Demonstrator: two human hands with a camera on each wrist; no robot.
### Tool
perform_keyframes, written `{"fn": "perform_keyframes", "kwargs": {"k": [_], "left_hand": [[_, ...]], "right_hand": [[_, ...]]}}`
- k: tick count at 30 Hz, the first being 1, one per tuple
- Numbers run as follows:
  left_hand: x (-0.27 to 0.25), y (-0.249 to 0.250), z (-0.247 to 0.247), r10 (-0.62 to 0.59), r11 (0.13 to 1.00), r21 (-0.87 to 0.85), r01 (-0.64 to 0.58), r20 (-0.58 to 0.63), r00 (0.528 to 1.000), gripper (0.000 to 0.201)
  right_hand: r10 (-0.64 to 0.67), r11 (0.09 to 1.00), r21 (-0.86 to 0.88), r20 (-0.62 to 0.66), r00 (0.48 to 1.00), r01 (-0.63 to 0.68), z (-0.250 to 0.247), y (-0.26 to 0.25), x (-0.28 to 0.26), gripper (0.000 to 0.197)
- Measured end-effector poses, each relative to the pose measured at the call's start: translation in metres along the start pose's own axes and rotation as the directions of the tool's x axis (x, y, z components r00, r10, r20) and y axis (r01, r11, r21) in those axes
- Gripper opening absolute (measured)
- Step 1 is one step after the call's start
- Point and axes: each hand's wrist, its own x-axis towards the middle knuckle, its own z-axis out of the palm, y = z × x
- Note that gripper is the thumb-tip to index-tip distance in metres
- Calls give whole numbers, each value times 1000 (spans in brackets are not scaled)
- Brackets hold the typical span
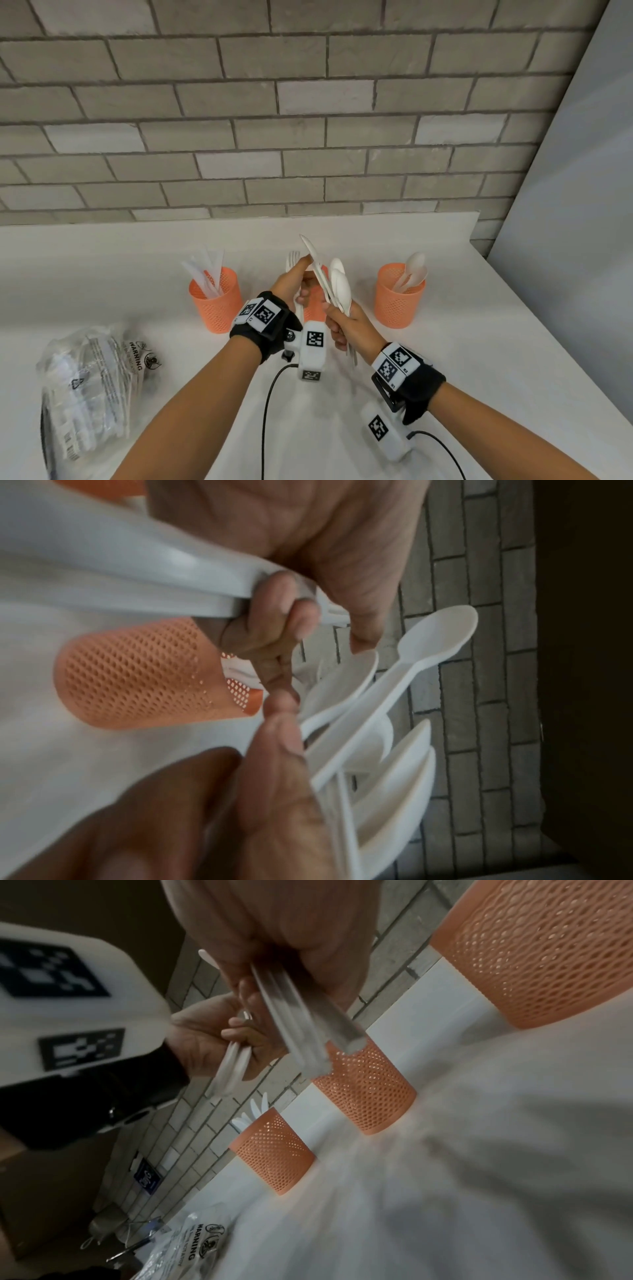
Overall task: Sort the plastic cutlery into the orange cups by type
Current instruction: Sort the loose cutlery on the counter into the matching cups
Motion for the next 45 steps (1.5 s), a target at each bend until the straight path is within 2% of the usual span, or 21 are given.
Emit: {"fn": "perform_keyframes", "kwargs": {"k": [6,10,15,18,19,21,23,24,25,27,29,32,34,36,38,40,42,45], "left_hand": [[4,8,2,25,1000,7,-24,-23,999,22],[2,15,7,130,991,50,-125,-115,985,26],[2,26,15,305,952,98,-290,-211,929,18],[2,33,18,358,934,101,-343,-280,891,38],[2,35,19,385,923,106,-370,-304,872,39],[3,40,18,429,899,92,-428,-375,822,31],[8,46,13,433,880,16,-475,-442,786,20],[11,50,8,417,874,-30,-485,-464,781,14],[12,53,3,394,872,-80,-483,-471,789,8],[11,55,-6,333,874,-184,-451,-450,829,11],[6,51,-12,281,872,-270,-408,-406,870,13],[2,37,-21,242,894,-316,-317,-255,936,23],[0,25,-24,231,913,-307,-269,-157,960,25],[2,12,-27,264,939,-193,-286,-130,956,16],[6,2,-28,323,946,-1,-325,-123,938,6],[9,1,-27,340,939,97,-330,-118,933,24],[9,11,-21,365,931,74,-358,-151,919,40],[12,35,-6,458,885,12,-465,-191,868,43]], "right_hand": [[53,993,107,50,997,-58,-2,-8,-1,8],[75,968,230,104,992,-97,-9,-12,0,16],[102,940,307,169,980,-151,-13,-15,0,17],[110,947,277,201,973,-164,-15,-17,1,15],[113,950,263,212,971,-168,-15,-18,1,16],[125,952,246,229,965,-182,-16,-19,-1,19],[133,956,225,229,964,-186,-16,-20,-4,35],[136,959,215,217,967,-183,-17,-20,-5,43],[135,961,214,194,972,-177,-18,-20,-5,43],[125,967,208,117,985,-147,-22,-20,-4,26],[98,987,129,17,995,-99,-25,-18,-1,22],[20,999,42,-119,993,-15,-27,-16,4,27],[7,999,34,-203,979,0,-29,-15,8,25],[18,999,42,-292,956,-6,-33,-13,14,24],[28,999,44,-362,932,-13,-37,-13,19,26],[12,999,43,-394,919,6,-40,-15,22,28],[-10,998,52,-408,913,34,-44,-20,24,31],[-62,994,52,-457,887,96,-52,-33,29,38]]}}
